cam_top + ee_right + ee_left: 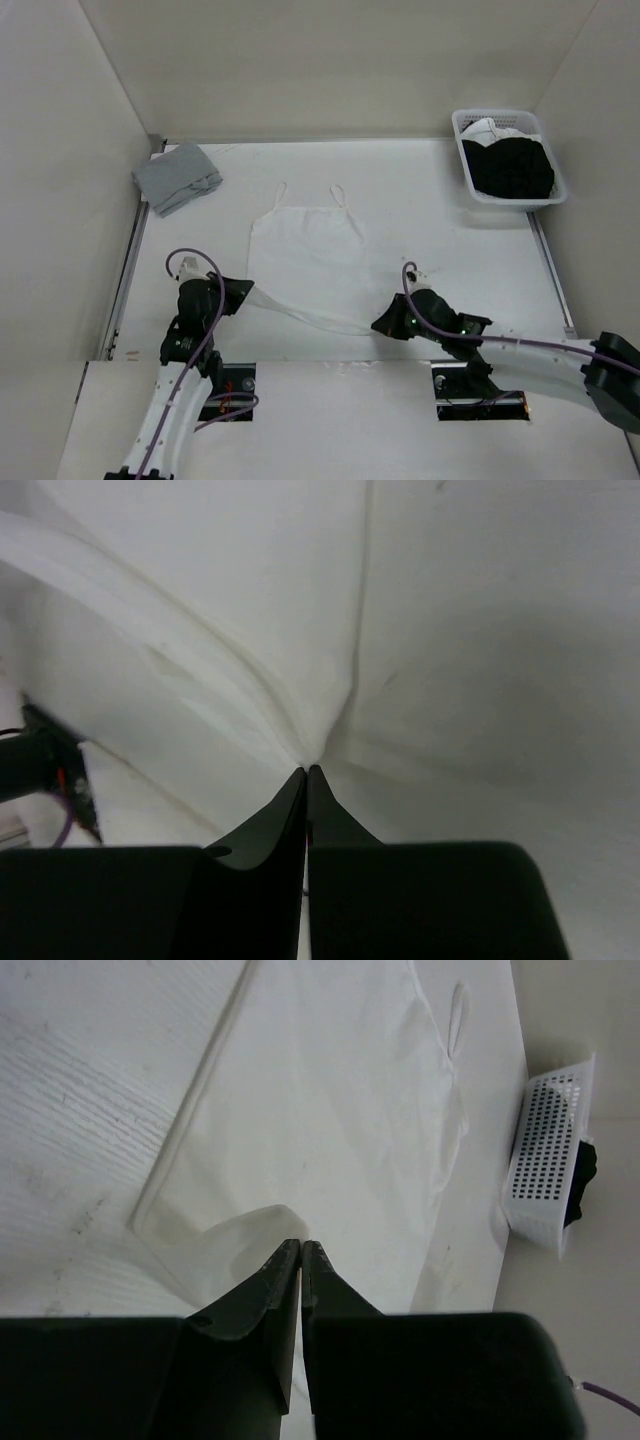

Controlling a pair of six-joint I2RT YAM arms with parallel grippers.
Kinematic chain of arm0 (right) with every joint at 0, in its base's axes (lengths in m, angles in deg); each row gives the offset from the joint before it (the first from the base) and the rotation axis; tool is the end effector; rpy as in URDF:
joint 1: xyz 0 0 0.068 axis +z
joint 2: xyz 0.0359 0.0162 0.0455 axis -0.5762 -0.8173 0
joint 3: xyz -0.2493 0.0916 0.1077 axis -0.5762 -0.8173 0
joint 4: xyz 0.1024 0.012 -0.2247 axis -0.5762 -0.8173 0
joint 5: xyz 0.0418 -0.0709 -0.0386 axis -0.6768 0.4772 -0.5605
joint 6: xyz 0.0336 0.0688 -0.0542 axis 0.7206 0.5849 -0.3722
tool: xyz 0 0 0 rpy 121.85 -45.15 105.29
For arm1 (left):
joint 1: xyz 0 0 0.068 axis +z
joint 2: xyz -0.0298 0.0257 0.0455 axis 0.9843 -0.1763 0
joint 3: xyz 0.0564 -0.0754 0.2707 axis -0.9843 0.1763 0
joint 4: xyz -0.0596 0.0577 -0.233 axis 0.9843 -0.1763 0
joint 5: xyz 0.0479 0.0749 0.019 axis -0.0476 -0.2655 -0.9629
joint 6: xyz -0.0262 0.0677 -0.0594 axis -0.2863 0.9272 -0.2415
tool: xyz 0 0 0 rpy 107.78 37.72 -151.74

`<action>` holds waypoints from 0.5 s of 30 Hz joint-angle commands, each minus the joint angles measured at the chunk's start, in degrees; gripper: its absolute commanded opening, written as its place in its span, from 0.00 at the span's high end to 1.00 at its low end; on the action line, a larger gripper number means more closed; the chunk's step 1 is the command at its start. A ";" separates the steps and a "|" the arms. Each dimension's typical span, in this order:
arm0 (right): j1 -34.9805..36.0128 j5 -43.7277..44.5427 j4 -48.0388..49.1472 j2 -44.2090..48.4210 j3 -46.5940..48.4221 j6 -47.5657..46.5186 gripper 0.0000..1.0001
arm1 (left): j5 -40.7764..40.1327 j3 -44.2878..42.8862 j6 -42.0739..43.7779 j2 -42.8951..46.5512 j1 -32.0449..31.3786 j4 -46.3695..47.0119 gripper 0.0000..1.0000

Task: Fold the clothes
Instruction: Fold the tank top

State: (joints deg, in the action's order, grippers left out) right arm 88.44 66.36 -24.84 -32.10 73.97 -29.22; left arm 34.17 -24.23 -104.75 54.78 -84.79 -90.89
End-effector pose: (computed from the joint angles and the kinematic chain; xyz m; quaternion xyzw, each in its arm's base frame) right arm 0.1175 0.1500 0.1255 0.0468 0.9007 0.3418 0.2642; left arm 0.1379 -0.0233 0.1452 -0.3696 0.7696 -0.3297 0.4028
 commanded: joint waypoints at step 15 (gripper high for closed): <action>-16.10 -1.57 -3.36 -4.61 23.28 -11.94 0.97 | -17.39 -17.90 0.39 -15.10 -3.88 11.71 0.99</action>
State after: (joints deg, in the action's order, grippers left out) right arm 75.76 67.30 -33.03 -32.69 92.88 -35.15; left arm 20.32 -38.26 -104.44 45.69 -89.21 -92.51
